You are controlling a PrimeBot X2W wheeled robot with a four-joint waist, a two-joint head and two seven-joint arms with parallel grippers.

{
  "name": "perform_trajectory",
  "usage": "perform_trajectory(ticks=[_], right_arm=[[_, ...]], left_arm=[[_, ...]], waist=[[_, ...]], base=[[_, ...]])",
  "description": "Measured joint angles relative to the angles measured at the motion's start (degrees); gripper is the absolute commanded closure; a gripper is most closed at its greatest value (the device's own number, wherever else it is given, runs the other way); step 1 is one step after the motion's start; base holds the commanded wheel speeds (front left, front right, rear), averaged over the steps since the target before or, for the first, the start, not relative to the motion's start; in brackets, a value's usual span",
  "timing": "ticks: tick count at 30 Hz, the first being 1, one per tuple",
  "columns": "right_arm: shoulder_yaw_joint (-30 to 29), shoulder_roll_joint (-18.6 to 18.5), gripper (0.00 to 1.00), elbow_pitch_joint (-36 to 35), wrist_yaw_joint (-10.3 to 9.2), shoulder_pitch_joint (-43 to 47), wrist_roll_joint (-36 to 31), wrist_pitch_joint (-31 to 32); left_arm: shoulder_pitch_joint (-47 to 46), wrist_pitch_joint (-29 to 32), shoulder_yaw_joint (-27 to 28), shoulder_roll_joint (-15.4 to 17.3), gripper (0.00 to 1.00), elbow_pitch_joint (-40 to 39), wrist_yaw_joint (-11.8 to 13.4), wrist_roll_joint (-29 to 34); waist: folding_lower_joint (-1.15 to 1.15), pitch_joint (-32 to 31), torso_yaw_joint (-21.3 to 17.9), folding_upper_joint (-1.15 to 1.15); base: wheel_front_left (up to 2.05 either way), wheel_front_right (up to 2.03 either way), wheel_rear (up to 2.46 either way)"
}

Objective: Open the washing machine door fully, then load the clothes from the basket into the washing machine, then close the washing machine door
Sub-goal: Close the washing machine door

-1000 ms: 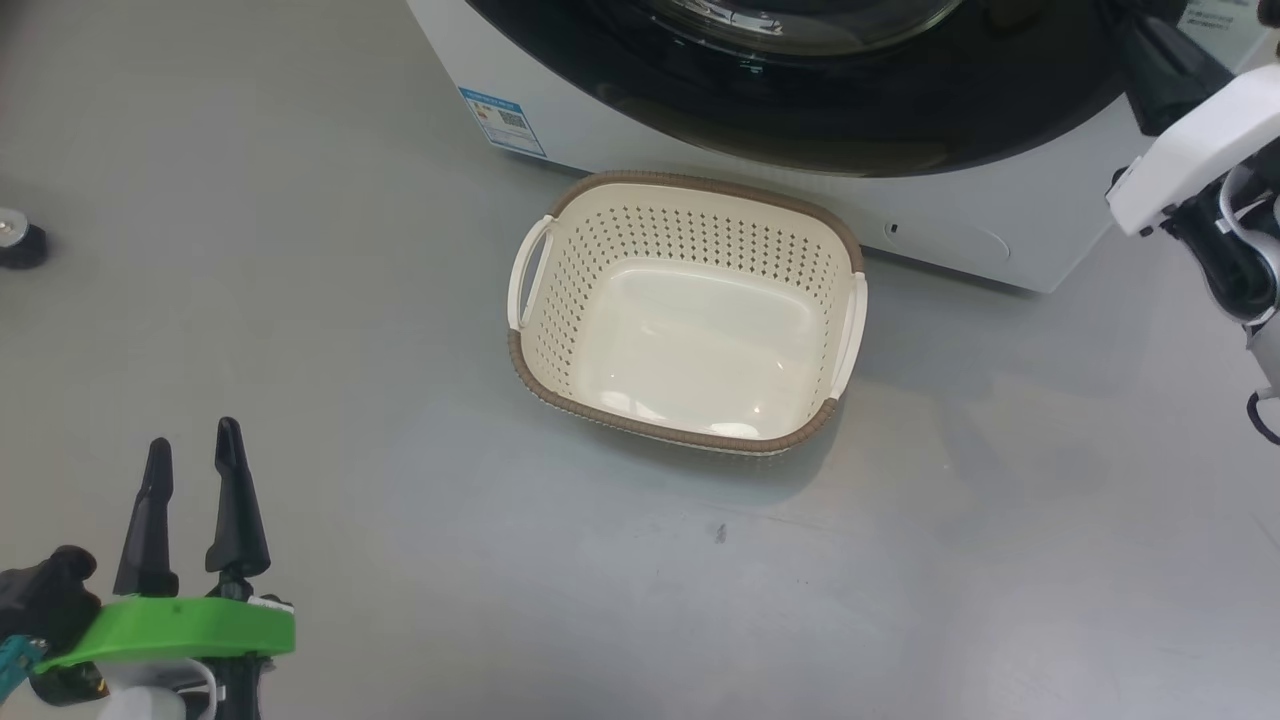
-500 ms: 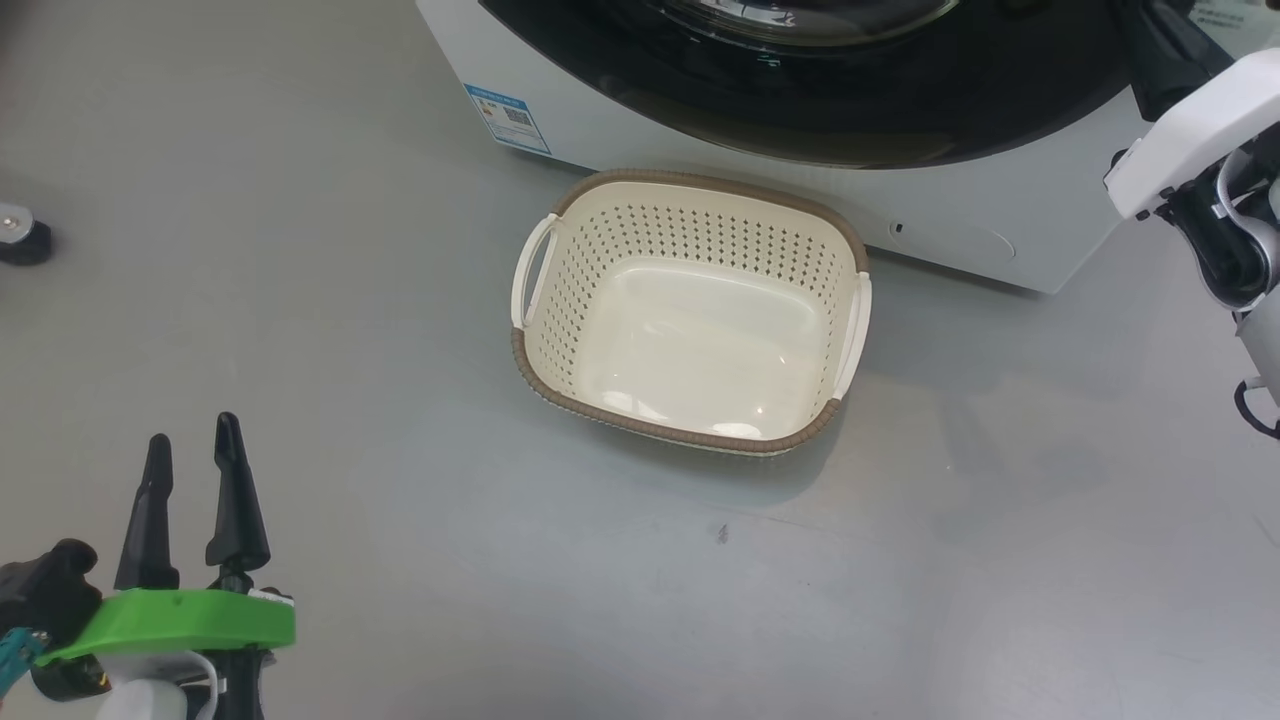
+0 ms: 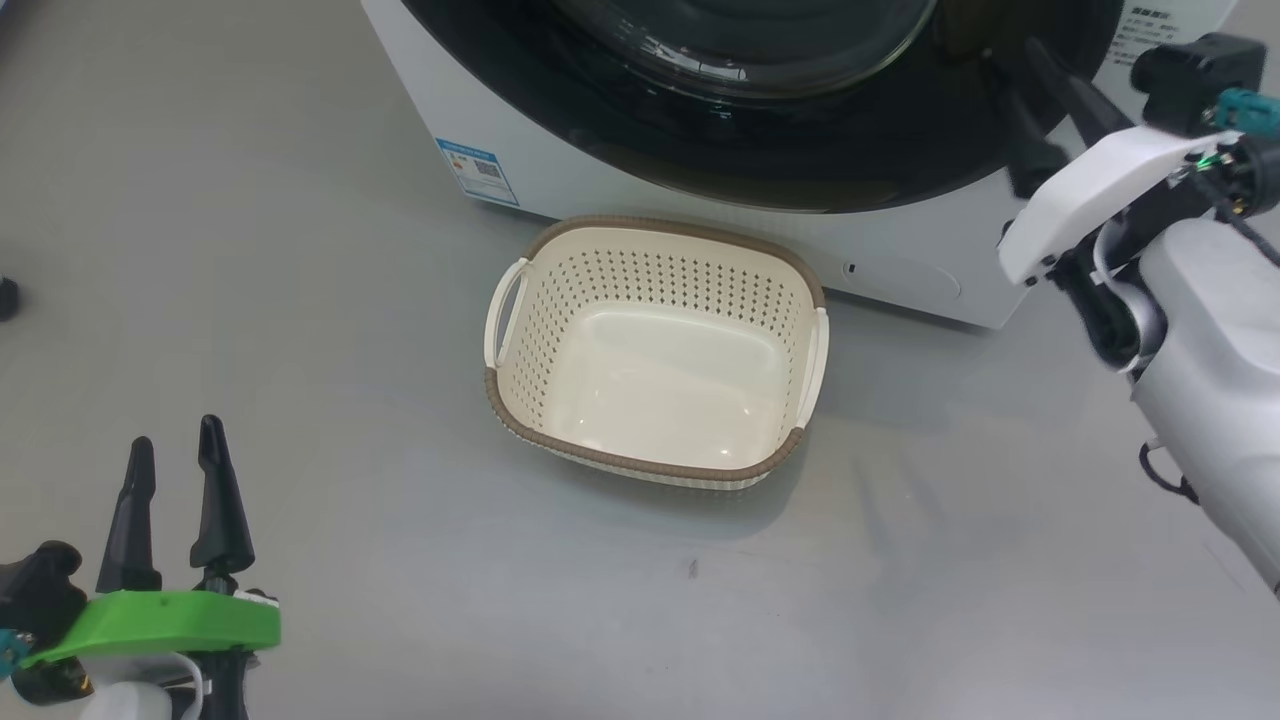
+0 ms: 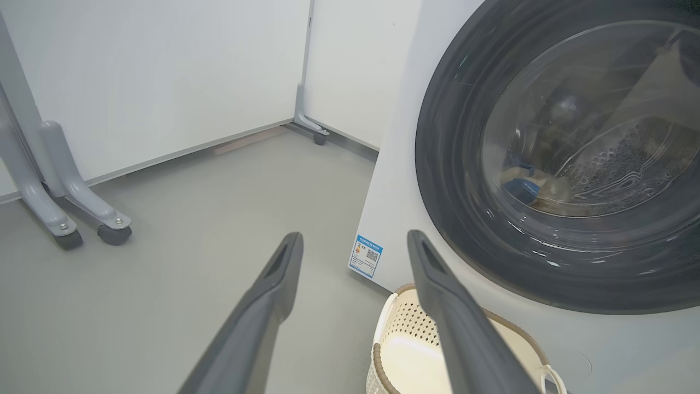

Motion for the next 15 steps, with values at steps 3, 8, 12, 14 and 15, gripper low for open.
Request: perform_trajectory(ticks=[3,8,12,14,15], right_arm=[[0.8,1.2,0.0,-0.5,0.0,1.9,0.7,-0.5],[1.9,2.2,0.0,-1.7,0.01,3.6,0.9,-0.5],[2.3,2.5,0.0,-2.5,0.01,5.1,1.0,-0.6],[2.3,2.6,0.0,-2.7,0.0,5.9,1.4,-0.9],[2.3,2.6,0.0,-2.7,0.0,6.3,1.4,-1.0]], left_arm=[[0.0,0.0,0.0,0.3,0.0,0.1,0.0,0.1],[0.4,0.0,0.9,1.4,0.0,0.6,0.0,0.4],[1.0,0.0,1.1,1.7,0.0,0.7,0.0,0.5],[1.9,0.0,1.2,1.9,0.0,0.8,0.0,0.5],[2.2,0.0,1.4,1.9,0.0,0.8,0.0,0.5]], waist=[[0.0,-1.4,-0.9,0.0],[0.0,-3.6,-2.9,0.0],[0.0,-5.3,-4.9,0.0],[0.0,-6.1,-5.9,0.0],[0.0,-6.5,-6.5,0.0]], base=[[0.0,0.0,0.0],[0.0,0.0,0.0],[0.0,0.0,0.0],[0.0,0.0,0.0],[0.0,0.0,0.0]])
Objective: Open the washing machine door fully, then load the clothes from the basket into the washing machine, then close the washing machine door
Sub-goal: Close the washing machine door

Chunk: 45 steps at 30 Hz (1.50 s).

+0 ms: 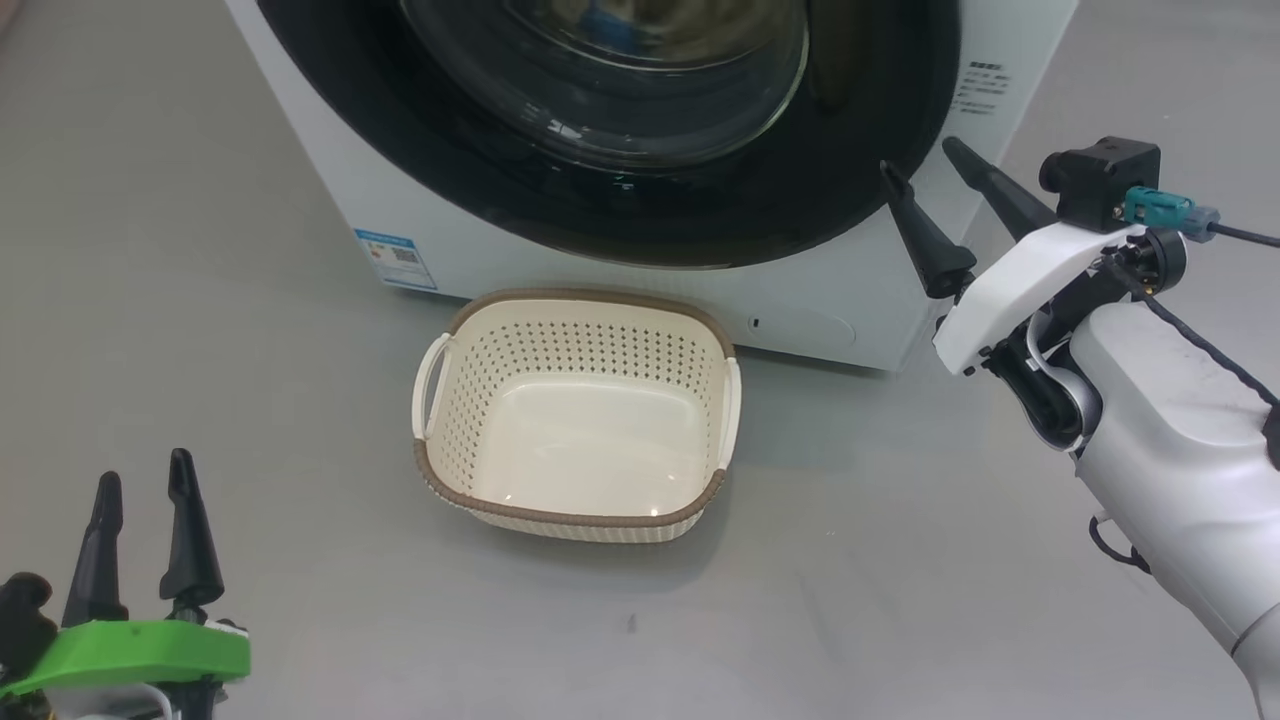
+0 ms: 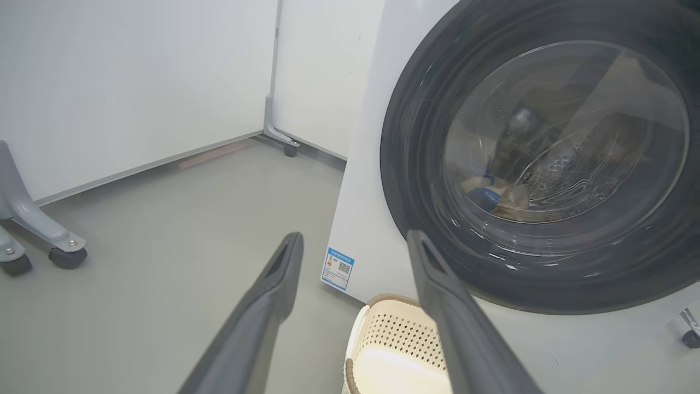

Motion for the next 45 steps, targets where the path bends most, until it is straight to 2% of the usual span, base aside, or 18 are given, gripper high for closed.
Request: perform_trajectory(ticks=[12,13,21,45], right_arm=[[-3.4,0.3,0.0,-3.5,0.0,6.5,0.1,0.0],[-4.7,0.4,0.0,-4.9,0.0,8.4,-0.1,0.0],[-8.5,0.4,0.0,-7.6,0.0,13.1,-1.3,0.0],[-16.6,0.4,0.0,-13.9,-1.14,26.6,-6.8,0.0]], left_arm=[[3.1,0.0,2.0,0.8,0.0,0.3,0.0,0.1],[4.3,0.0,2.5,0.8,0.0,0.3,0.0,0.1],[5.0,0.0,0.5,0.9,0.0,-1.0,0.0,-0.6],[6.7,0.0,-2.9,3.0,0.0,-1.6,0.0,-1.3]], waist=[[0.0,-4.6,-7.0,0.0],[0.0,-5.8,-9.4,0.0],[0.0,-7.9,-13.4,0.0],[0.0,-11.8,-18.7,0.0]], base=[[0.0,0.0,0.0],[0.0,0.0,0.0],[0.0,0.0,0.0],[0.0,0.0,0.0]])
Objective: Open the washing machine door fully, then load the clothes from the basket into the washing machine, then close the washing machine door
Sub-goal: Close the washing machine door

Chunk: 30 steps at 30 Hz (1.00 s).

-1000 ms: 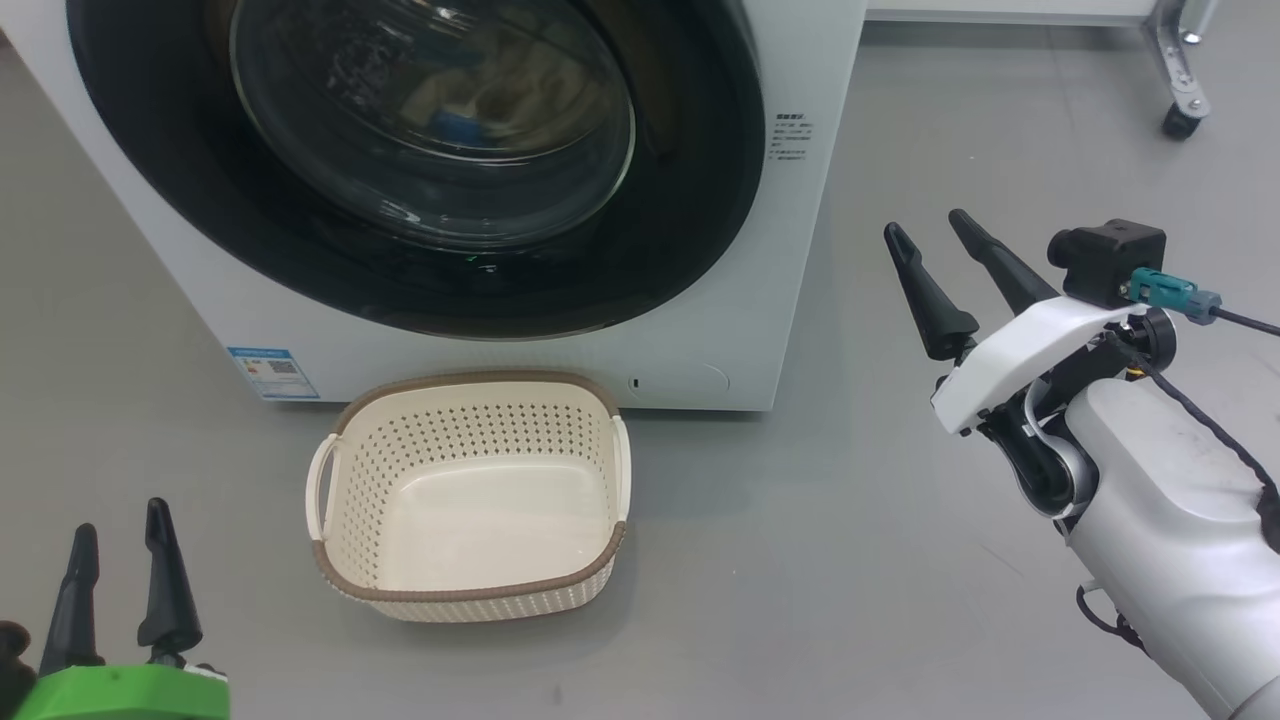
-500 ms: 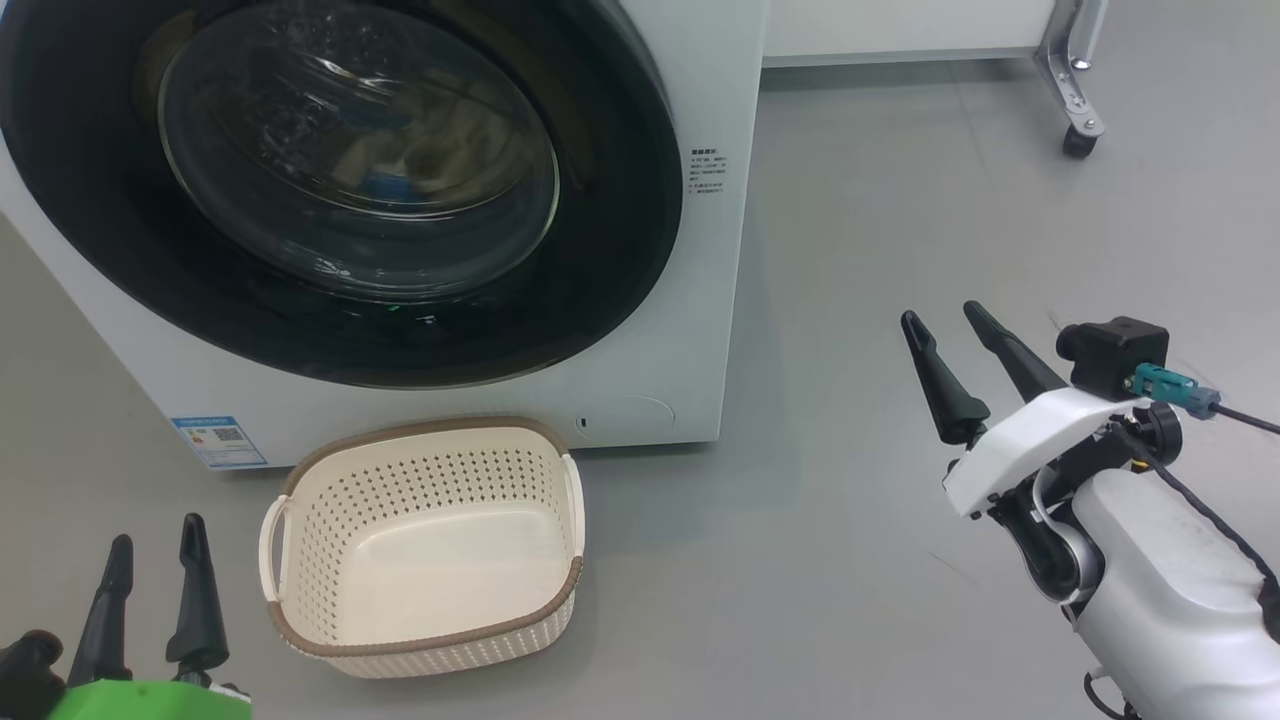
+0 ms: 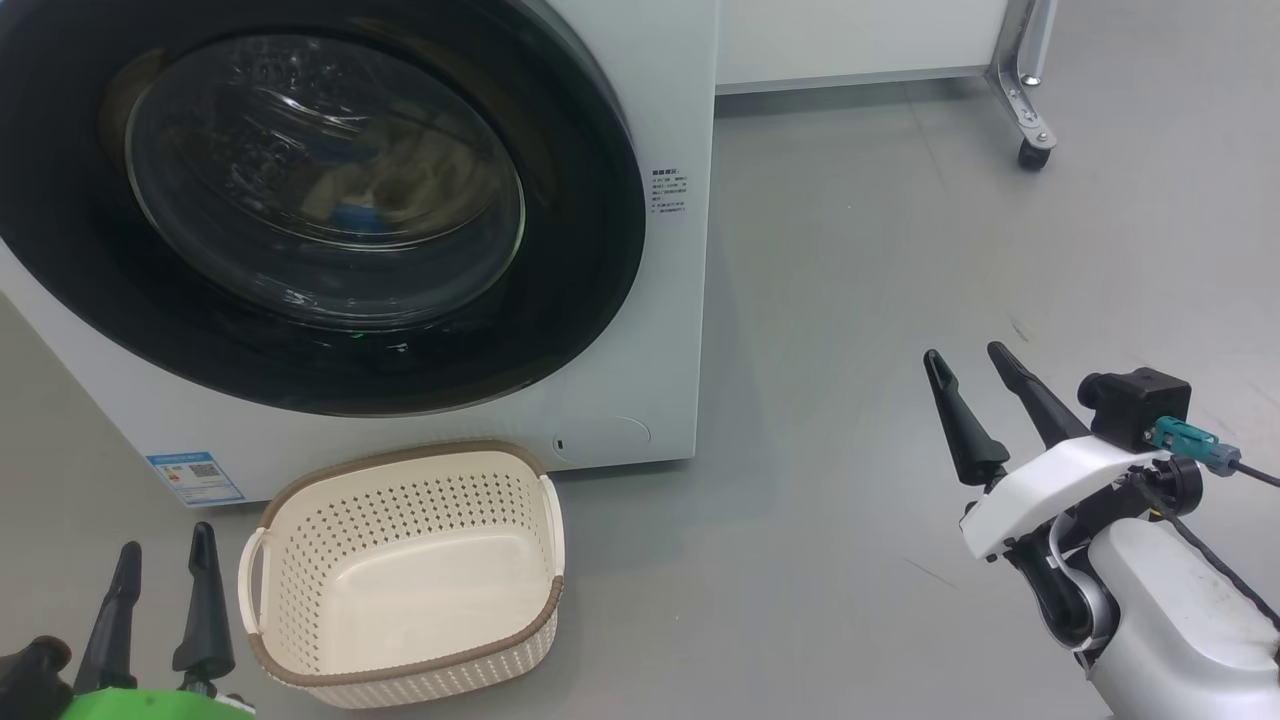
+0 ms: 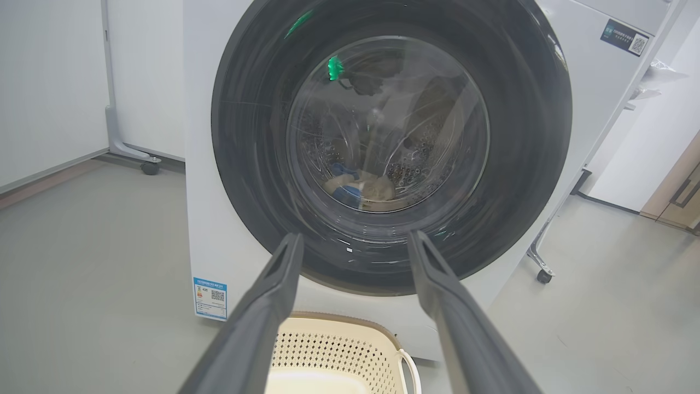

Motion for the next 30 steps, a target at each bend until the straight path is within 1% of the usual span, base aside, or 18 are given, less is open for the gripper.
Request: perform_trajectory(ticks=[8,15,17,30], right_arm=[[-2.2,0.0,0.0,-1.9,-0.01,1.9,-1.5,0.0],[-3.4,0.0,0.0,-2.8,-0.04,3.6,-2.6,0.0],[-3.7,0.0,0.0,-3.1,-0.45,3.7,-3.3,0.0],[-5.4,0.7,0.0,-4.2,-0.44,5.8,-5.0,0.0]], left_arm=[[0.6,0.0,-0.4,0.2,0.0,0.0,0.0,0.1],[0.7,0.0,-0.7,0.4,0.0,0.0,0.0,0.2],[0.7,0.0,-0.8,0.4,0.0,0.0,0.0,0.2],[0.7,0.0,-0.8,1.2,0.0,0.0,0.0,0.7]], waist=[[0.0,-0.3,-0.2,0.0],[0.0,-0.3,0.1,0.0],[0.0,-0.3,0.2,0.0],[0.0,-0.1,0.8,0.0]], base=[[0.0,0.0,0.0],[0.0,0.0,0.0],[0.0,0.0,0.0],[0.0,0.0,0.0]])
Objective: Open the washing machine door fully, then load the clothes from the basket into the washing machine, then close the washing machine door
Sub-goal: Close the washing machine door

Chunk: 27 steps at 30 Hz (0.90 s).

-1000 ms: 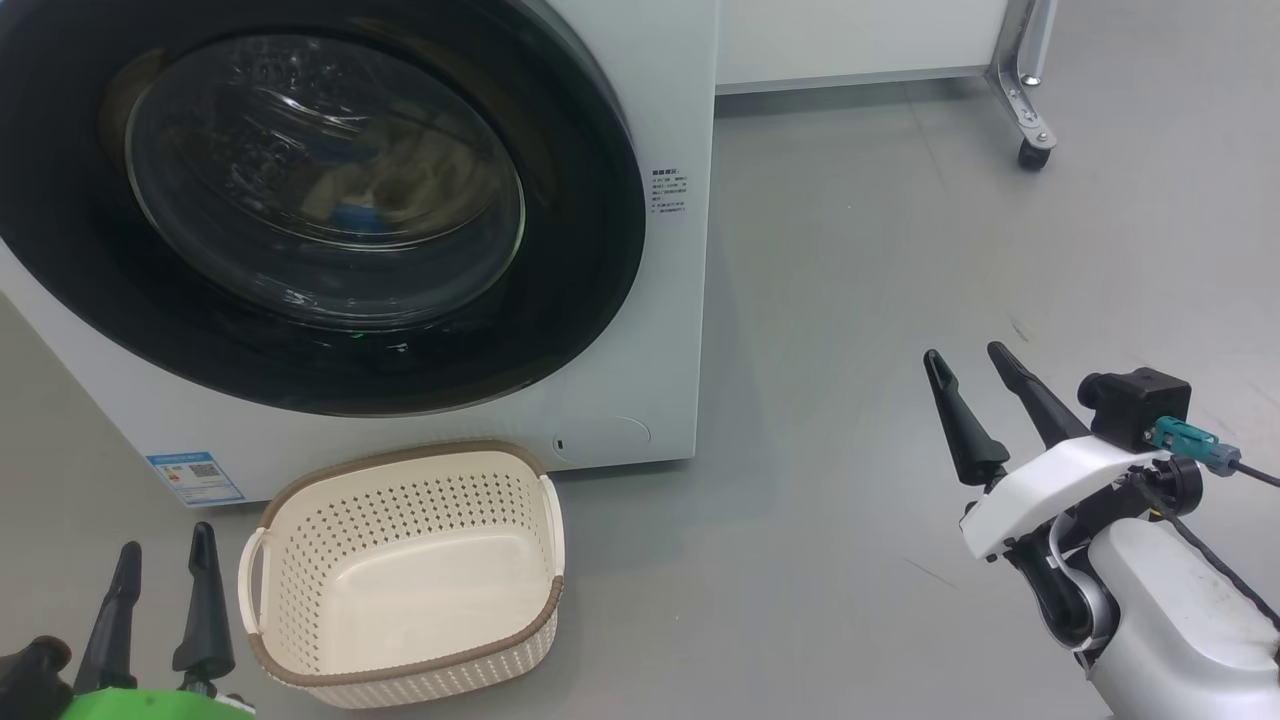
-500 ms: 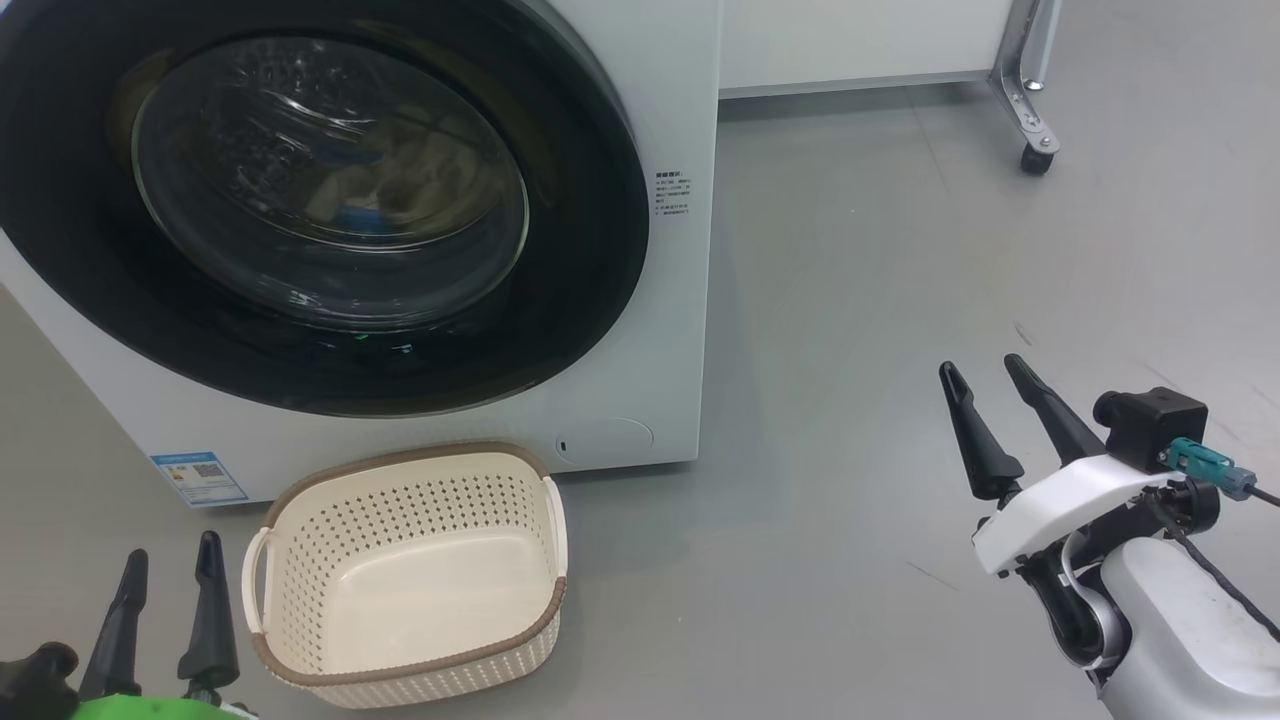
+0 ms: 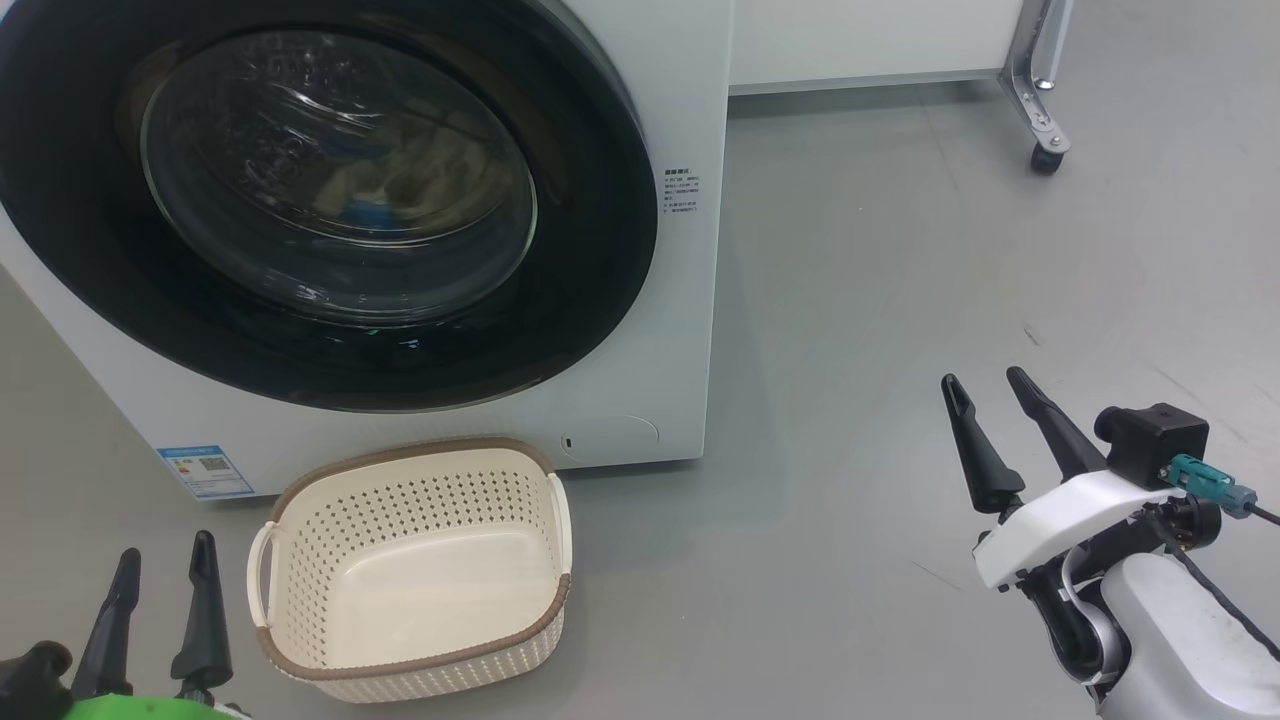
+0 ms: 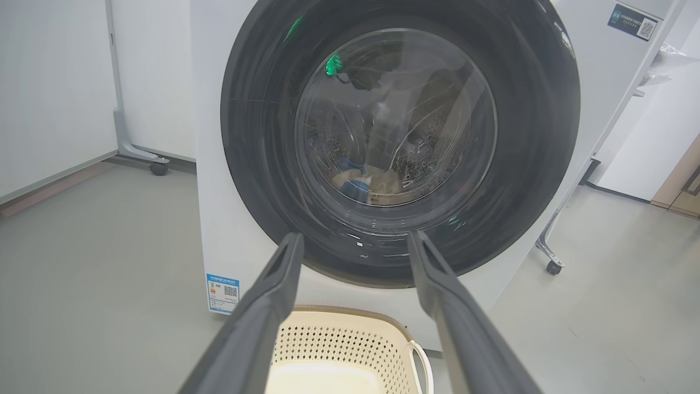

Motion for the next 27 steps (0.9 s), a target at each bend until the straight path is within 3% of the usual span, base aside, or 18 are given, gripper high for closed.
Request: perform_trajectory(ticks=[27], right_arm=[[-2.0,1.1,0.0,-0.5,0.09,1.6,-1.8,0.0]], left_arm=[[0.0,0.0,0.0,0.0,0.0,0.1,0.0,0.1]], waist=[[0.0,0.3,0.1,0.0]], base=[[0.0,0.0,0.0]])
